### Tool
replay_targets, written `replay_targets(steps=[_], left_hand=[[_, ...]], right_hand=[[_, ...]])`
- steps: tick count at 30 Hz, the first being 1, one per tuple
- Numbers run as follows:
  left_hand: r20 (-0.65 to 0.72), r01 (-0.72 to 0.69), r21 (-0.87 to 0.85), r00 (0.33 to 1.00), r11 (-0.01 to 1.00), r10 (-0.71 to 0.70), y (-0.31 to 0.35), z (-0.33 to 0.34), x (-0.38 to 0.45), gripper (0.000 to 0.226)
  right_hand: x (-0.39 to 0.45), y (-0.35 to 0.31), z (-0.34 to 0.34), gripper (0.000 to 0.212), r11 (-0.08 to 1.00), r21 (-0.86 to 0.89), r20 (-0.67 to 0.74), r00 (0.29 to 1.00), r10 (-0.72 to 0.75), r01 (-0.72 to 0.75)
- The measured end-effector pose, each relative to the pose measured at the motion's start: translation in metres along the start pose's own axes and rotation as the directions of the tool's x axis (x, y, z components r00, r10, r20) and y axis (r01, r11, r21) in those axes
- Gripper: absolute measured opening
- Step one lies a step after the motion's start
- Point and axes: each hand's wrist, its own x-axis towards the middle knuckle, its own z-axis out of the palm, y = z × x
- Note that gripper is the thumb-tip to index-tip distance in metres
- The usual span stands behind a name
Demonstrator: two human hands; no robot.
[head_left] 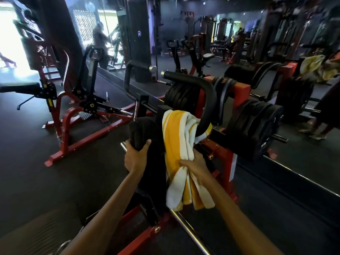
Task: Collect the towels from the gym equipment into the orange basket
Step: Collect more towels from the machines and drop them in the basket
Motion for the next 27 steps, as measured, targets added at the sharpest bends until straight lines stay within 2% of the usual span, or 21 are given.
replay_targets(steps=[3, 6, 7, 8, 10, 12, 14, 17, 21, 24, 27], left_hand=[[0.015, -0.02, 0.02, 1.0, 1.0, 0.02, 0.001, 0.004, 0.007, 0.054], [0.032, -0.025, 0.01, 0.999, 1.0, 0.025, 0.002, 0.009, 0.01, 0.056], [0.039, -0.018, -0.006, 0.999, 1.0, 0.018, 0.002, 0.011, 0.011, 0.058], [0.043, 0.003, -0.032, 0.999, 0.999, -0.002, 0.003, 0.013, 0.013, 0.061], [0.051, 0.066, -0.079, 0.997, 0.995, -0.062, 0.002, 0.015, 0.016, 0.066], [0.052, 0.109, -0.105, 0.993, 0.988, -0.104, -0.001, 0.015, 0.018, 0.069], [0.055, 0.119, -0.112, 0.992, 0.986, -0.114, -0.003, 0.015, 0.02, 0.07], [0.071, 0.114, -0.113, 0.992, 0.987, -0.107, -0.007, 0.017, 0.025, 0.07], [0.13, 0.136, -0.16, 0.985, 0.978, -0.115, -0.011, 0.022, 0.027, 0.064], [0.194, 0.18, -0.211, 0.971, 0.961, -0.139, -0.016, 0.022, 0.023, 0.058], [0.23, 0.216, -0.253, 0.96, 0.943, -0.159, -0.024, 0.021, 0.019, 0.055]], right_hand=[[0.013, -0.02, 0.0, 0.049, 0.996, 0.08, -0.005, 0.999, 0.039, -0.038], [0.026, -0.038, 0.018, 0.085, 0.982, 0.184, -0.162, 0.985, 0.064, -0.033], [0.026, -0.043, 0.024, 0.094, 0.985, 0.165, -0.211, 0.975, 0.075, -0.04], [0.027, -0.045, 0.03, 0.093, 0.991, 0.132, -0.263, 0.962, 0.072, -0.038], [0.026, -0.042, 0.036, 0.076, 0.998, 0.052, -0.354, 0.934, 0.053, -0.037], [0.025, -0.038, 0.039, 0.063, 0.999, 0.002, -0.377, 0.925, 0.039, -0.041], [0.024, -0.033, 0.042, 0.063, 0.998, -0.042, -0.362, 0.932, 0.023, -0.041], [0.018, -0.029, 0.041, 0.079, 0.987, -0.155, -0.314, 0.949, -0.018, -0.033], [0.007, -0.028, 0.032, 0.079, 0.968, -0.249, -0.237, 0.969, -0.072, 0.011], [0.002, -0.024, 0.028, 0.079, 0.937, -0.345, -0.188, 0.973, -0.131, 0.06], [-0.001, -0.022, 0.028, 0.091, 0.888, -0.452, -0.112, 0.982, -0.153, 0.086]])
